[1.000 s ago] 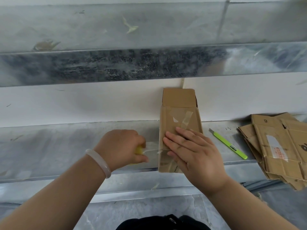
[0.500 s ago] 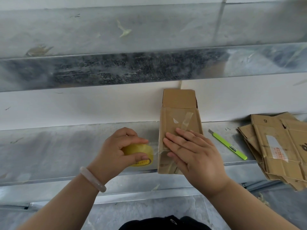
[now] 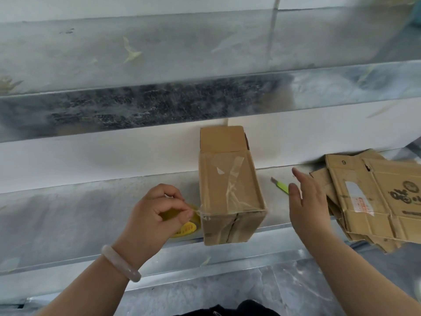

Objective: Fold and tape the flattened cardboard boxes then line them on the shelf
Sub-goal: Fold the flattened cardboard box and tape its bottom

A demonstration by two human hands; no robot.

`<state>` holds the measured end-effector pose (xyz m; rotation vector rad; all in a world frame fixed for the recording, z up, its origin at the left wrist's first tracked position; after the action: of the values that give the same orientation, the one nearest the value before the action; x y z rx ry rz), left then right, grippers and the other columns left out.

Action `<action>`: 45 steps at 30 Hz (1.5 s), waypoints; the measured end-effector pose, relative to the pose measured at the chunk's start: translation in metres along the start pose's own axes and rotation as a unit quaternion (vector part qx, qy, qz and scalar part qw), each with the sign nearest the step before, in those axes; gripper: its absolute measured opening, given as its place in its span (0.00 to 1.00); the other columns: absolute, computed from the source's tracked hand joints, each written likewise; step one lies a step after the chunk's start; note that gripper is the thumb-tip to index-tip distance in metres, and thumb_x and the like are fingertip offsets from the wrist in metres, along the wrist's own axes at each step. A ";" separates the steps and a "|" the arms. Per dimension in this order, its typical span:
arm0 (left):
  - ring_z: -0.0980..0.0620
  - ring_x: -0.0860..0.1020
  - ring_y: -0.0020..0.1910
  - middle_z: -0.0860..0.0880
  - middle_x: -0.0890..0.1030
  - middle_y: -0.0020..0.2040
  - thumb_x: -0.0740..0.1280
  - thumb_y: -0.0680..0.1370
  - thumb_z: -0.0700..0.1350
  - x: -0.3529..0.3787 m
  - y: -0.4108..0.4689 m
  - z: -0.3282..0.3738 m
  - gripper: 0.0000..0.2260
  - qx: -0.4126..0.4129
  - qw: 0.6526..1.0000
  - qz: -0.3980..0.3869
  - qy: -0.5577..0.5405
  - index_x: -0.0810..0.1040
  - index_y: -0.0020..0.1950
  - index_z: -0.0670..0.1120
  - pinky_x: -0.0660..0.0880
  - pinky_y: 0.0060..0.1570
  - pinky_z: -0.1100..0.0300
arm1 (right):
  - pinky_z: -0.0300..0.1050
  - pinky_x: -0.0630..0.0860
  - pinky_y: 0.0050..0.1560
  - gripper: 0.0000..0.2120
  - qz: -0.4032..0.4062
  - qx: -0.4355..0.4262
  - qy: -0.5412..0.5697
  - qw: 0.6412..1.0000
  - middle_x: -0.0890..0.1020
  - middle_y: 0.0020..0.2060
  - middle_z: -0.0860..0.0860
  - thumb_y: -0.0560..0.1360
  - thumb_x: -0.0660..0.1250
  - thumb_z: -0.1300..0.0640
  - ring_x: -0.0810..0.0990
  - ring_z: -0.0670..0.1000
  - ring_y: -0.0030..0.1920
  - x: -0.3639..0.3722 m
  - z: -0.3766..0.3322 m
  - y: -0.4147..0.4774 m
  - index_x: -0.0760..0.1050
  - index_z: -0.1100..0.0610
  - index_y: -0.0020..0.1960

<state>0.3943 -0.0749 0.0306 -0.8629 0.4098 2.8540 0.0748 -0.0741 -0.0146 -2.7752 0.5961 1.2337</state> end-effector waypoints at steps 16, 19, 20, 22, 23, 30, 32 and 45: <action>0.57 0.76 0.50 0.60 0.77 0.49 0.65 0.68 0.60 -0.005 -0.015 -0.003 0.07 -0.003 0.999 0.025 0.039 0.81 0.42 0.63 0.69 0.42 0.74 | 0.47 0.69 0.37 0.14 0.008 0.088 0.055 0.995 0.77 0.43 0.52 0.80 0.54 0.59 0.74 0.51 0.38 0.007 0.023 -0.016 0.74 0.53 0.62; 0.56 0.76 0.50 0.60 0.77 0.48 0.65 0.68 0.59 -0.008 -0.016 -0.004 0.07 0.001 0.999 0.033 0.039 0.81 0.41 0.62 0.69 0.42 0.75 | 0.51 0.68 0.35 0.15 0.003 0.100 0.241 0.965 0.71 0.33 0.51 0.81 0.55 0.59 0.68 0.52 0.33 -0.015 -0.018 -0.043 0.75 0.48 0.62; 0.56 0.76 0.50 0.60 0.76 0.48 0.66 0.68 0.59 -0.008 -0.017 -0.005 0.06 -0.002 0.999 0.035 0.038 0.81 0.40 0.62 0.69 0.42 0.75 | 0.53 0.70 0.35 0.15 -0.018 0.085 0.254 0.963 0.72 0.32 0.51 0.82 0.55 0.59 0.69 0.52 0.32 -0.022 -0.036 -0.052 0.75 0.47 0.61; 0.58 0.75 0.50 0.61 0.75 0.49 0.68 0.67 0.58 -0.010 -0.017 -0.006 0.03 -0.014 0.999 0.041 0.031 0.80 0.39 0.62 0.69 0.42 0.75 | 0.54 0.76 0.38 0.14 -0.083 -0.001 0.190 0.978 0.77 0.32 0.49 0.81 0.56 0.57 0.74 0.50 0.30 -0.034 -0.078 -0.070 0.75 0.44 0.61; 0.59 0.75 0.50 0.62 0.74 0.49 0.69 0.67 0.56 -0.010 -0.017 -0.006 0.01 -0.021 0.998 0.043 0.032 0.80 0.38 0.62 0.69 0.42 0.75 | 0.52 0.78 0.37 0.15 -0.128 -0.063 0.137 0.980 0.79 0.33 0.46 0.80 0.56 0.54 0.75 0.48 0.29 -0.038 -0.099 -0.082 0.73 0.40 0.63; 0.58 0.75 0.47 0.61 0.74 0.48 0.71 0.69 0.52 -0.013 -0.023 -0.003 0.03 -0.028 0.995 0.085 0.032 0.79 0.36 0.60 0.69 0.40 0.73 | 0.48 0.77 0.44 0.29 -0.282 -0.202 -0.071 0.935 0.81 0.41 0.47 0.81 0.55 0.50 0.77 0.47 0.38 -0.010 -0.146 -0.130 0.47 0.22 0.69; 0.58 0.75 0.46 0.60 0.74 0.46 0.70 0.68 0.52 -0.013 -0.025 -0.001 0.02 -0.028 0.995 0.093 0.031 0.79 0.36 0.60 0.69 0.40 0.73 | 0.48 0.77 0.44 0.28 -0.287 -0.184 -0.047 0.939 0.81 0.42 0.48 0.81 0.55 0.51 0.78 0.48 0.39 -0.003 -0.148 -0.131 0.50 0.23 0.70; 0.62 0.72 0.48 0.60 0.72 0.46 0.73 0.71 0.43 -0.009 -0.029 0.013 0.07 -0.028 0.991 0.115 0.069 0.80 0.37 0.54 0.65 0.42 0.78 | 0.43 0.64 0.31 0.39 -0.275 -0.210 -0.260 0.901 0.69 0.48 0.49 0.80 0.55 0.60 0.69 0.54 0.42 0.025 -0.157 -0.143 0.32 0.39 0.76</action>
<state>0.4006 -0.0442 0.0393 -1.0964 0.4761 3.0368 0.2522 0.0193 0.0583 -2.4076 -0.5138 1.9777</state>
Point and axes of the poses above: each hand's wrist, its own y-axis towards the middle knuckle, its own x-axis out of the palm, z = x × y, the point moved 5 cm from there along y, towards the middle knuckle
